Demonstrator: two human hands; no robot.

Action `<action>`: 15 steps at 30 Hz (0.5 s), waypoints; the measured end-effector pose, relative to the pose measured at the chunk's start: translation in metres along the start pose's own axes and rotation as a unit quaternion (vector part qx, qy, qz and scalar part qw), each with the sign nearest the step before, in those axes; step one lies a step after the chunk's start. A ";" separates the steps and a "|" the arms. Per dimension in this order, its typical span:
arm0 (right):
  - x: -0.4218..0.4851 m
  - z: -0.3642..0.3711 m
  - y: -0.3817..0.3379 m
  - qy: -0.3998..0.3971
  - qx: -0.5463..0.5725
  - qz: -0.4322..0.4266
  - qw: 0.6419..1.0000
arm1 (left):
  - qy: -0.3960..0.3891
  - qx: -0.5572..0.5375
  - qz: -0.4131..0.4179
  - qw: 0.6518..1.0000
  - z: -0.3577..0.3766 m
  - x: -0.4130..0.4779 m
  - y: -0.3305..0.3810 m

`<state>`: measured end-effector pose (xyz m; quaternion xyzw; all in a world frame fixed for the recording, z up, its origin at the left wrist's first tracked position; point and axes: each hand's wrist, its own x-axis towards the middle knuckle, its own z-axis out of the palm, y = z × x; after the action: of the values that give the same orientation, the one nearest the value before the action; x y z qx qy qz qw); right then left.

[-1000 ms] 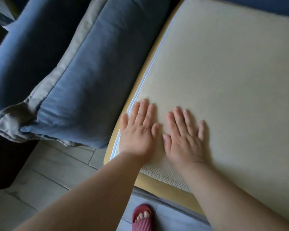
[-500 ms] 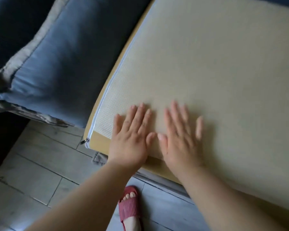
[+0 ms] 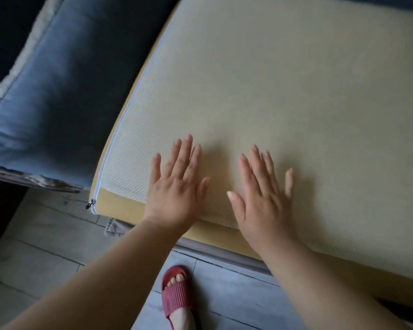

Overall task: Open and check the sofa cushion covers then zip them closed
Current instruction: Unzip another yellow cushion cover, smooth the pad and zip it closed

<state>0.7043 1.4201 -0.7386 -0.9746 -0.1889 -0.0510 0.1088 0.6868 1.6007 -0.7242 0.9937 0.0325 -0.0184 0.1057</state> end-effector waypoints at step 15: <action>-0.060 -0.026 0.106 -0.031 -0.030 0.065 0.997 | -0.039 0.014 0.146 0.988 0.038 -0.004 0.125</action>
<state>0.6873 1.2970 -0.7417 -0.9888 -0.1266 -0.0188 0.0764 0.6901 1.4708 -0.7348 0.9877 -0.1175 -0.0416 0.0941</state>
